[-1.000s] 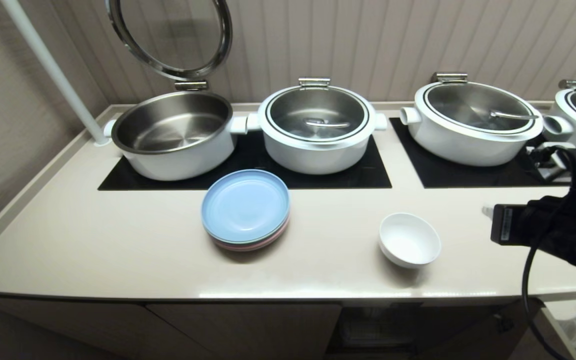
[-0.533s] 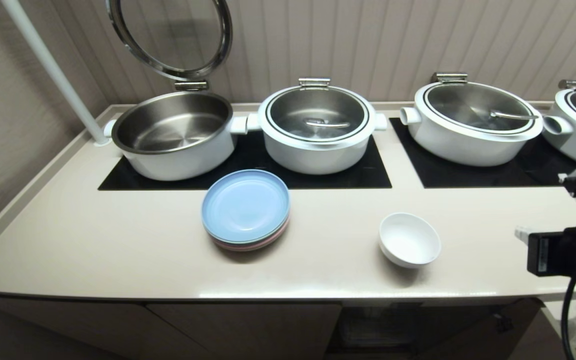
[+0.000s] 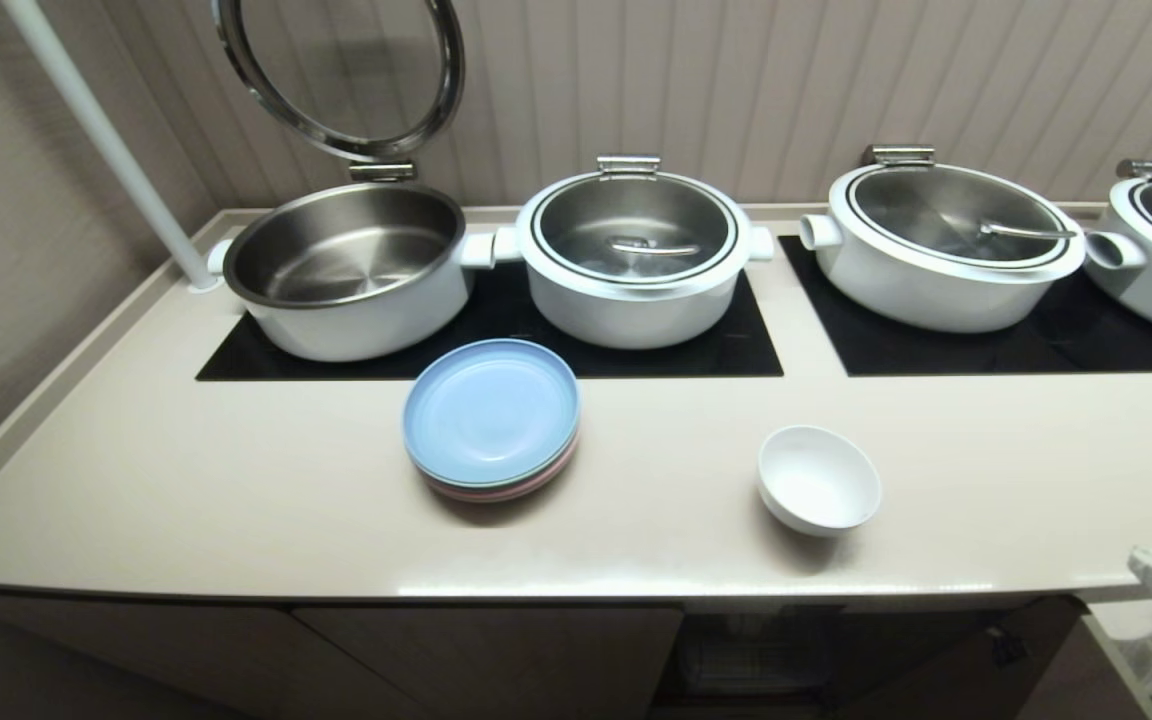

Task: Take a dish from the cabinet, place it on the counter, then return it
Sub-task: Pick up the bowl from the table

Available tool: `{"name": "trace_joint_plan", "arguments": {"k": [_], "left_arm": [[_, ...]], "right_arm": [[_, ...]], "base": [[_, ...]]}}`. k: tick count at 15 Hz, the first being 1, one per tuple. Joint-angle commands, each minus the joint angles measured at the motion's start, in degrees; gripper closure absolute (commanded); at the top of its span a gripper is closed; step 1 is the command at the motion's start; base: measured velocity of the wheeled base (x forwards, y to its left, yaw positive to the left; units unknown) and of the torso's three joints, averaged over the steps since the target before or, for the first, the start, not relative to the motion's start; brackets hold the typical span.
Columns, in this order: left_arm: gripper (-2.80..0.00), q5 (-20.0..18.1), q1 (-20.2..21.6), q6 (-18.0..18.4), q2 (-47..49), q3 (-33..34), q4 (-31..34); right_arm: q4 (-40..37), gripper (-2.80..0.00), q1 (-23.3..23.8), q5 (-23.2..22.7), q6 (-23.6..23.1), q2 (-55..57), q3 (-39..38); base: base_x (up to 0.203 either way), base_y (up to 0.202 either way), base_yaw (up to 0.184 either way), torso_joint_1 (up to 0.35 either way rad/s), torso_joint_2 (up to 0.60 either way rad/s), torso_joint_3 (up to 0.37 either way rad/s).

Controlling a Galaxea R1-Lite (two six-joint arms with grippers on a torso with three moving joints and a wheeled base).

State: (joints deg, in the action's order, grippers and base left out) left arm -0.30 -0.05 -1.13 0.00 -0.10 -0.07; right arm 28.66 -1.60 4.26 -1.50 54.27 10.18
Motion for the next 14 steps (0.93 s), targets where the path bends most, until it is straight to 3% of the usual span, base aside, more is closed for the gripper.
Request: {"name": "trace_joint_plan", "arguments": {"k": [1,4,10,12,14], "left_arm": [[0.0,0.04,-0.04,-0.01,0.0,0.01,-0.01],[0.0,-0.04,-0.03,-0.01,0.0,0.01,-0.01],[0.0,0.04,-0.04,-0.01,0.0,0.01,-0.01],[0.0,0.04,0.02,-0.01,0.0,0.01,-0.01],[0.0,0.04,-0.04,-0.01,0.0,0.01,-0.01]], "right_arm": [[1.59,0.0,1.66,-0.55,-0.49,-13.4,-5.93],[-2.23,0.0,2.32,-1.18,-0.92,-27.56,-8.98],[-24.82,0.0,1.67,-2.52,-0.91,-51.17,-9.67],[-29.08,0.0,1.44,-5.52,-0.44,-54.27,-9.73],[-28.99,0.0,1.43,-5.42,2.78,-54.27,-9.83]], "base": [[0.0,0.0,0.0,0.0,0.0,0.0],[0.0,0.0,0.0,0.0,0.0,0.0],[0.0,0.0,0.0,0.0,0.0,0.0],[0.0,0.0,0.0,0.0,0.0,0.0],[0.0,0.0,0.0,0.0,0.0,0.0]]}}
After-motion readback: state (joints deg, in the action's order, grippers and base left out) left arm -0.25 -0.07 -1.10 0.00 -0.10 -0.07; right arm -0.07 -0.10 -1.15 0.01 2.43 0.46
